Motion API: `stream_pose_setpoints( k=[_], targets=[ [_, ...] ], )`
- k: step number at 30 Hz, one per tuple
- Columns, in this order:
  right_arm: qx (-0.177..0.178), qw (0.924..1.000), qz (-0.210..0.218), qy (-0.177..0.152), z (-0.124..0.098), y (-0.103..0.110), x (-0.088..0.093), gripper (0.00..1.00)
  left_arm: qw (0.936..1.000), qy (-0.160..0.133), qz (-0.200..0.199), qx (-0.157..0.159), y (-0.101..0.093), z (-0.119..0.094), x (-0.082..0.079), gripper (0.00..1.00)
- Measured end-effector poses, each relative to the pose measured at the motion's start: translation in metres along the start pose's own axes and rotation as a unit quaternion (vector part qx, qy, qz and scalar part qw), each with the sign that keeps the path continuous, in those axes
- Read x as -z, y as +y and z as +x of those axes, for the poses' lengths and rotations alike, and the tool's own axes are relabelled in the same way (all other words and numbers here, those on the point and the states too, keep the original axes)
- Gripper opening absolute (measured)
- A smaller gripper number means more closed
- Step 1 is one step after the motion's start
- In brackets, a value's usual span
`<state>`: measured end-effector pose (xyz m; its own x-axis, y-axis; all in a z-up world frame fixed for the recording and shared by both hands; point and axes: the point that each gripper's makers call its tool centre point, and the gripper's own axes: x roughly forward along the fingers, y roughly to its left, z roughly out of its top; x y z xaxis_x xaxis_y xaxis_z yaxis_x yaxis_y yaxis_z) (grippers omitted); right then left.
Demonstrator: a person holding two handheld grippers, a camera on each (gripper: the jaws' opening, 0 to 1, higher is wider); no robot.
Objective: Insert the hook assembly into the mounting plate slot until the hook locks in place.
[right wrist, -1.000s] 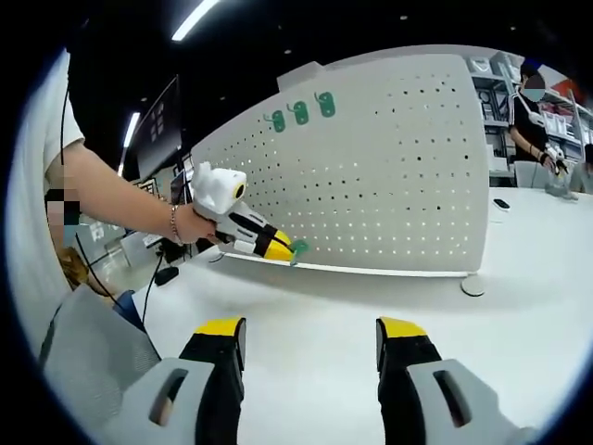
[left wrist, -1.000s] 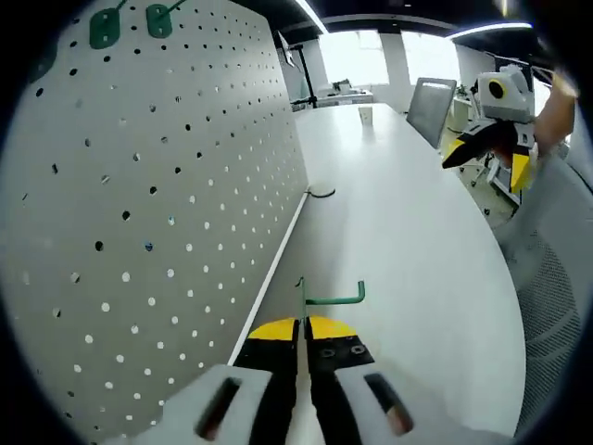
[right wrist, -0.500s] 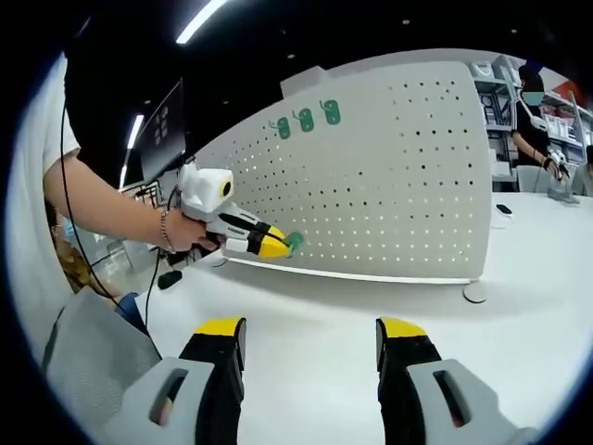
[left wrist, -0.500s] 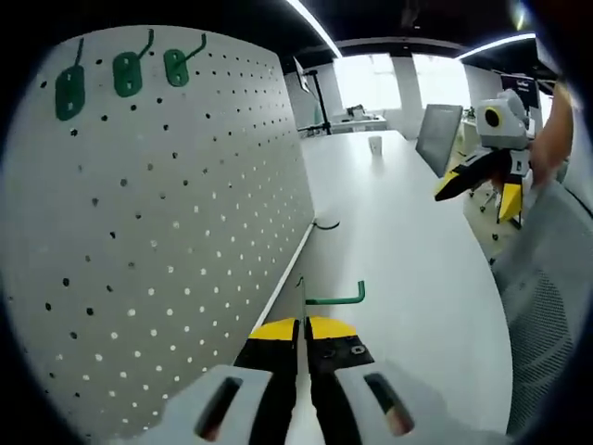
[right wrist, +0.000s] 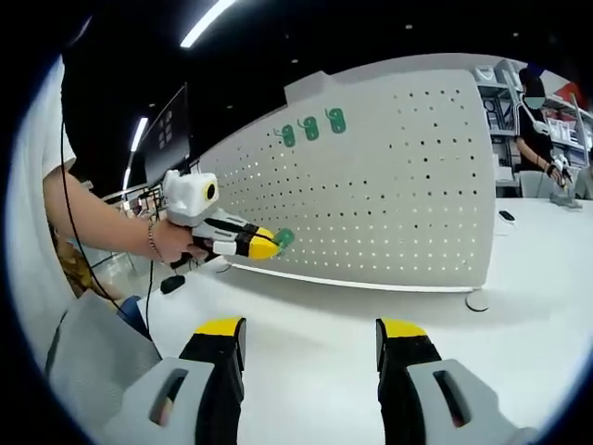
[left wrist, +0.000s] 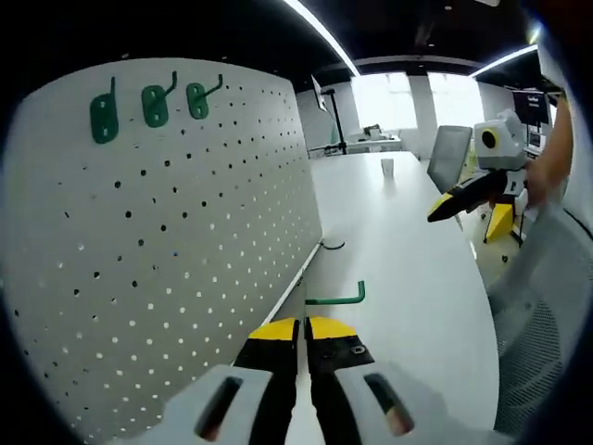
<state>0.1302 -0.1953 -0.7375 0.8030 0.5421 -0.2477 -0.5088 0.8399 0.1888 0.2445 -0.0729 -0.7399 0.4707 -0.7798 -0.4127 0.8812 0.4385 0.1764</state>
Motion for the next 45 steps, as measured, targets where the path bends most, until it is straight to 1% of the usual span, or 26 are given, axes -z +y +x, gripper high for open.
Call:
stream_pose_setpoints(
  k=[5,8,12,18,19,21,31,32,35,36,42,45],
  targets=[
    [-0.005,1.0000,0.000,-0.002,0.000,0.004,-0.001,0.55,1.0000,-0.008,-0.002,-0.005,-0.006,-0.007,0.000,0.03],
    [-0.006,1.0000,0.000,-0.004,0.000,0.005,-0.001,0.55,0.9997,-0.019,-0.010,-0.009,-0.007,-0.011,-0.003,0.03],
    [-0.010,0.9999,-0.003,-0.004,0.000,0.007,-0.002,0.55,0.9994,-0.028,-0.011,-0.015,-0.005,-0.018,-0.007,0.03],
    [-0.017,0.9998,-0.007,-0.003,0.001,0.011,-0.001,0.55,0.9982,-0.051,-0.019,-0.027,-0.002,-0.029,-0.018,0.03],
    [-0.018,0.9998,-0.007,-0.005,0.001,0.012,-0.002,0.55,0.9975,-0.059,-0.023,-0.030,-0.001,-0.031,-0.021,0.03],
    [-0.019,0.9998,-0.008,-0.006,0.001,0.013,-0.003,0.55,0.9968,-0.067,-0.025,-0.034,-0.002,-0.035,-0.024,0.03],
    [-0.020,0.9997,-0.008,-0.011,0.002,0.017,-0.005,0.54,0.9934,-0.090,-0.050,-0.050,-0.009,-0.050,-0.024,0.03],
    [-0.020,0.9997,-0.008,-0.011,0.001,0.017,-0.005,0.54,0.9924,-0.095,-0.056,-0.054,-0.009,-0.052,-0.026,0.03],
    [-0.020,0.9997,-0.008,-0.013,0.000,0.018,-0.006,0.54,0.9911,-0.104,-0.058,-0.060,-0.009,-0.056,-0.029,0.03],
    [-0.019,0.9997,-0.008,-0.013,-0.001,0.018,-0.006,0.54,0.9899,-0.112,-0.063,-0.060,-0.010,-0.058,-0.032,0.03],
    [-0.018,0.9997,-0.008,-0.016,-0.002,0.018,-0.008,0.54,0.9882,-0.121,-0.070,-0.063,-0.013,-0.063,-0.035,0.03],
    [-0.016,0.9997,-0.008,-0.015,-0.002,0.017,-0.007,0.54,0.9864,-0.130,-0.078,-0.065,-0.016,-0.069,-0.037,0.03]
  ],
)
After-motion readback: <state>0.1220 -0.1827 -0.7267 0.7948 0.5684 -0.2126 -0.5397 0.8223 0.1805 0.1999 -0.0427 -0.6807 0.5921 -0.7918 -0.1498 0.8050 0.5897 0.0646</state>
